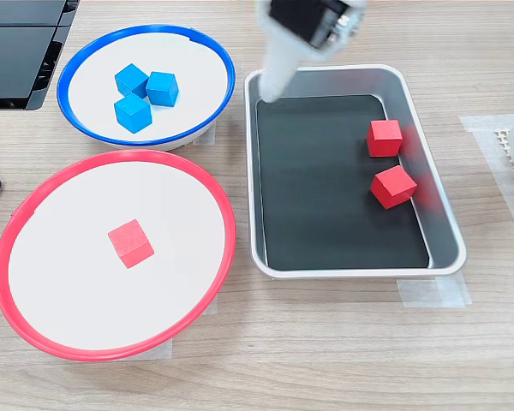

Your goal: Move six blocks tray to matching dishes

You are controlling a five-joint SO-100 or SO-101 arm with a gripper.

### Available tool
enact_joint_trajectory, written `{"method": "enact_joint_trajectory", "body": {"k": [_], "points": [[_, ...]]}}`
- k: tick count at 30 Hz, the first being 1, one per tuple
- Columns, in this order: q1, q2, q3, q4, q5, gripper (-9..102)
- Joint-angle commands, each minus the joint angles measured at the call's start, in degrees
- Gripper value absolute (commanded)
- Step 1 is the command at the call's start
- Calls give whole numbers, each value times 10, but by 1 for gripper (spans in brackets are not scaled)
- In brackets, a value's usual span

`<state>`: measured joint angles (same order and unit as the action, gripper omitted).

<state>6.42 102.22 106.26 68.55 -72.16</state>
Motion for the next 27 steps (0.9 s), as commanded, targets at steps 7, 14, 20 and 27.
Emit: {"method": "enact_joint_trajectory", "body": {"k": [7, 14, 20, 27], "points": [[-42, 2, 63, 120, -316, 9], [-55, 18, 56, 229, -375, 19], [-60, 12, 96, 183, -363, 19], [-53, 0, 143, 110, -368, 19]]}}
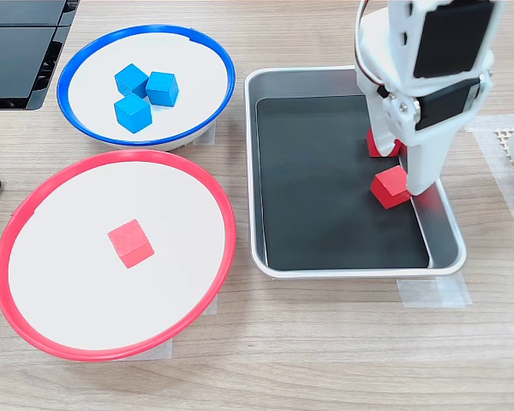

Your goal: Move six blocks tray to matching dishes

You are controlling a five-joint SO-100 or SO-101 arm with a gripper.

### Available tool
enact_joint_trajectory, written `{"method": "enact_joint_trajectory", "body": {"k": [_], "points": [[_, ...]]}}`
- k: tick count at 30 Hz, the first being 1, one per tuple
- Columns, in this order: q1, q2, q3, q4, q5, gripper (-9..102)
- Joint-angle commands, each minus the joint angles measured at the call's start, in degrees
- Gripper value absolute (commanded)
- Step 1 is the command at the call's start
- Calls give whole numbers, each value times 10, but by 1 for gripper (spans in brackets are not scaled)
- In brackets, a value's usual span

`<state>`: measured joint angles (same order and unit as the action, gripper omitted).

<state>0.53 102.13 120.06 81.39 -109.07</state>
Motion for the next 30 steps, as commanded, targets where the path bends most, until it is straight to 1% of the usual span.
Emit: {"method": "enact_joint_trajectory", "body": {"k": [1, 5, 8, 10, 12, 15, 16, 18, 21, 24, 26, 27, 30], "points": [[6, -2, 12, -26, 1, 19], [6, -10, 38, -63, 1, 18], [4, -11, 50, -86, 8, 4], [4, -12, 53, -92, 16, 1], [0, -11, 42, -94, 52, 0], [-36, -6, -40, -76, 206, 0], [-50, -7, -75, -76, 272, 0], [-73, -15, -155, -83, 365, 0], [-95, -51, -273, -144, 499, 0], [-101, -89, -330, -193, 541, 2], [-102, -105, -338, -211, 545, 7], [-101, -111, -338, -220, 549, 13], [-98, -117, -334, -224, 546, 19]]}}
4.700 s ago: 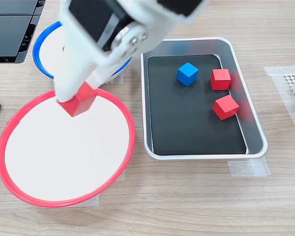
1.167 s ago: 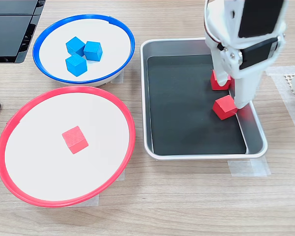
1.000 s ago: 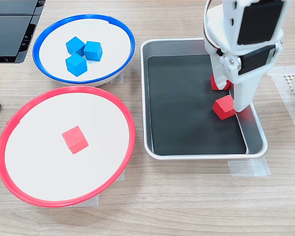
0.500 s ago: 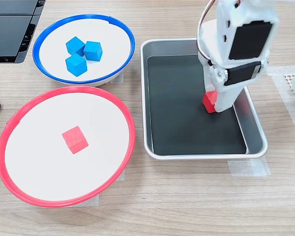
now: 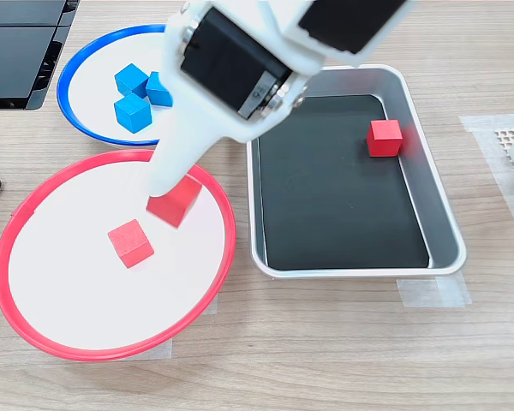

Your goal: Move six blocks tray to matching dishes

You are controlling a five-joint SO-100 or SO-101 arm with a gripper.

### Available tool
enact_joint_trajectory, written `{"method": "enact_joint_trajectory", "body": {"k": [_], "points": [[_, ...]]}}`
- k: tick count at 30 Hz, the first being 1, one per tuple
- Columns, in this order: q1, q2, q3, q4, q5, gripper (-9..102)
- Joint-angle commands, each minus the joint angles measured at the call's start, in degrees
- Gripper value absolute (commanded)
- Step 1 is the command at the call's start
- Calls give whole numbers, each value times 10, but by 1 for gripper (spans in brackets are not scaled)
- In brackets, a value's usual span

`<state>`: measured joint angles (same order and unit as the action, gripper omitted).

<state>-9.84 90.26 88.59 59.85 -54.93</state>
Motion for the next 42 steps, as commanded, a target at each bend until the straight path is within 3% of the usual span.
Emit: {"method": "enact_joint_trajectory", "body": {"k": [1, 4, 7, 11, 13, 14, 22, 25, 40, 42], "points": [[7, 2, -17, -7, 1, 19], [11, 5, -11, 7, -5, 20], [15, 12, -12, 66, -50, 5], [63, 42, 0, 253, -257, 1], [142, 68, 34, 340, -403, 1], [166, 76, 52, 345, -444, 1], [287, 91, 158, 274, -514, 21], [296, 91, 182, 260, -533, 23], [286, 96, 323, 160, -552, 20], [284, 96, 331, 151, -550, 14]]}}
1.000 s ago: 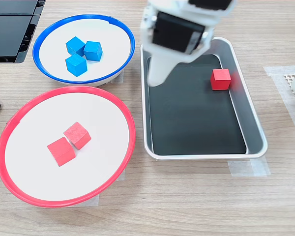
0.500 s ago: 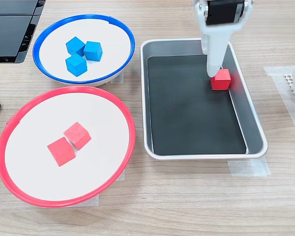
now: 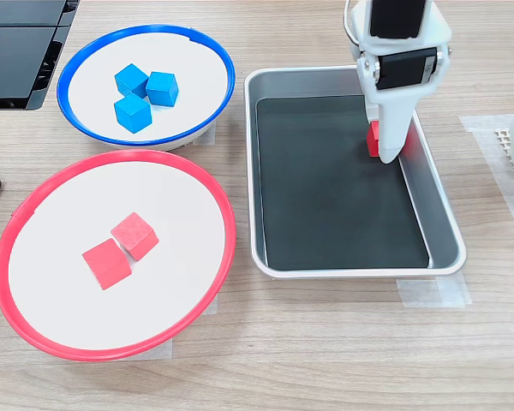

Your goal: Move six blocks tray to matching dishes

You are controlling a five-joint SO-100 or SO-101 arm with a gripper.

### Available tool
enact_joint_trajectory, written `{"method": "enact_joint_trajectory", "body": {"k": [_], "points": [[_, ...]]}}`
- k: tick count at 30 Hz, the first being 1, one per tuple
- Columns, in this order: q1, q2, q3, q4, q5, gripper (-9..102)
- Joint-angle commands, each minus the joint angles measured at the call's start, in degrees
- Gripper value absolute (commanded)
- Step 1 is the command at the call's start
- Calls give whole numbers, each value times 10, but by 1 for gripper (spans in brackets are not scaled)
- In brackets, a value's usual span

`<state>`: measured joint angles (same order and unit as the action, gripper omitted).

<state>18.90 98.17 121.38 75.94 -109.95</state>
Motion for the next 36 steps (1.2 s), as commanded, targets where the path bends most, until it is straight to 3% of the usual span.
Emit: {"method": "enact_joint_trajectory", "body": {"k": [1, 7, 10, 16, 23, 25, 30, 36], "points": [[-4, 17, 8, -15, 2, 8], [-7, 18, 24, -38, 6, 1], [-32, 25, 5, -38, 57, 0], [-142, 27, -159, -9, 316, 0], [-236, -1, -274, -221, 592, 0], [-247, -4, -272, -269, 614, 4], [-253, -4, -242, -312, 618, 24], [-241, 14, -213, -306, 607, 19]]}}
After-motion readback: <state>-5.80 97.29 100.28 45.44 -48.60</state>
